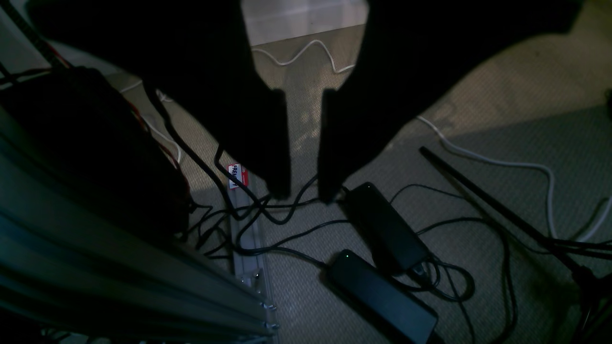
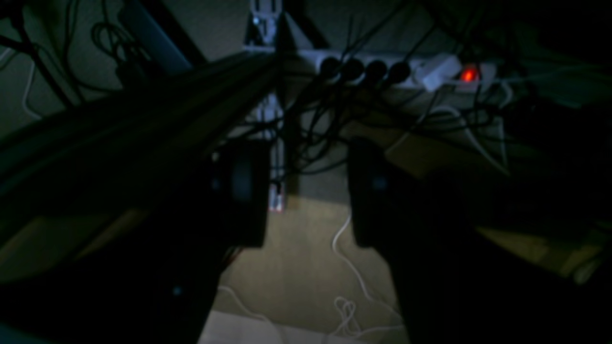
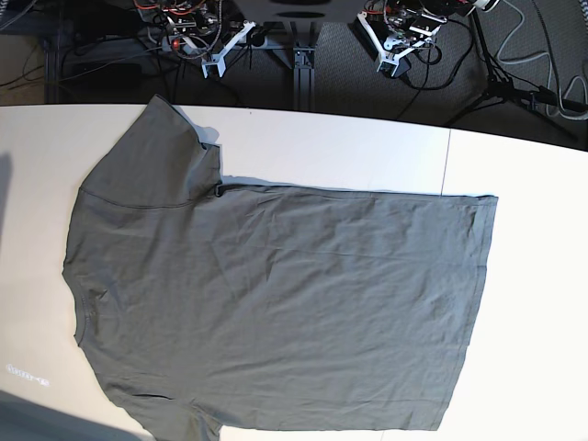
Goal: Fold the T-shirt properly
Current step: 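Move both grippers from rest toward the shirt's shoulder corners, then grasp the shirt's shoulder and hem corners with both grippers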
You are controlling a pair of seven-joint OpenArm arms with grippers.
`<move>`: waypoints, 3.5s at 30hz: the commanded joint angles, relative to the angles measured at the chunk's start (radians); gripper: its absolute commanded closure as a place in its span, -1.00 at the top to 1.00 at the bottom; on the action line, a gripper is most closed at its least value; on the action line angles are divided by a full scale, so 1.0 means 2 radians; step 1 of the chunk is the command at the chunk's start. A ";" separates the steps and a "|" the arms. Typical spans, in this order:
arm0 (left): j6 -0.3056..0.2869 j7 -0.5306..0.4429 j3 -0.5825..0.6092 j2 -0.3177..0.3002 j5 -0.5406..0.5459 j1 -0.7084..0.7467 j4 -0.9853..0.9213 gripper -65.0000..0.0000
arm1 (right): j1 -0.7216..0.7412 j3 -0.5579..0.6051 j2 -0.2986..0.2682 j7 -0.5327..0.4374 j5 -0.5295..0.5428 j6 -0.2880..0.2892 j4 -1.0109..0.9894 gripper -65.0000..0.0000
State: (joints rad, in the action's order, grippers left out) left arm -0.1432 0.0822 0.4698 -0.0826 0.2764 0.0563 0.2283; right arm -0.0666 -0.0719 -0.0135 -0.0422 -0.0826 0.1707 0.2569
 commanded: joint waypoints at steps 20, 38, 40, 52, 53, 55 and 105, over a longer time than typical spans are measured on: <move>-0.005 -0.011 -0.001 0.001 -0.002 0.017 0.005 -0.57 | -0.096 -0.001 -0.003 -0.004 0.000 -0.018 0.127 -0.16; -0.136 -0.002 -0.096 -0.087 0.017 0.174 0.274 -0.57 | -0.206 -0.001 -0.025 0.046 0.011 0.034 0.265 -0.16; -0.182 -0.001 -0.149 -0.096 0.041 0.205 0.332 -0.58 | -0.238 -0.001 -0.040 0.050 0.045 0.050 0.322 -0.16; -0.277 0.078 -0.295 -0.160 0.171 0.328 0.619 -0.57 | -0.417 -0.024 -0.154 0.171 0.210 0.080 0.706 -0.16; -0.277 0.078 -0.304 -0.160 0.170 0.337 0.639 -0.57 | -0.426 -0.037 -0.160 0.171 0.223 0.080 0.731 -0.16; -0.277 0.077 -0.319 -0.160 0.171 0.351 0.674 -0.57 | -0.438 -0.067 -0.167 0.176 0.251 0.080 0.773 -0.16; -0.270 0.186 -0.381 -0.276 0.308 0.240 0.724 0.21 | -0.238 -0.112 -0.093 0.268 0.417 0.101 0.669 0.24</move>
State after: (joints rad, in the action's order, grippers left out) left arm -0.6792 0.4732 -0.2825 -0.6151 0.8814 0.5369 1.6657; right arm -0.5308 -0.3004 -0.1993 0.4259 0.7872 0.3336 1.5997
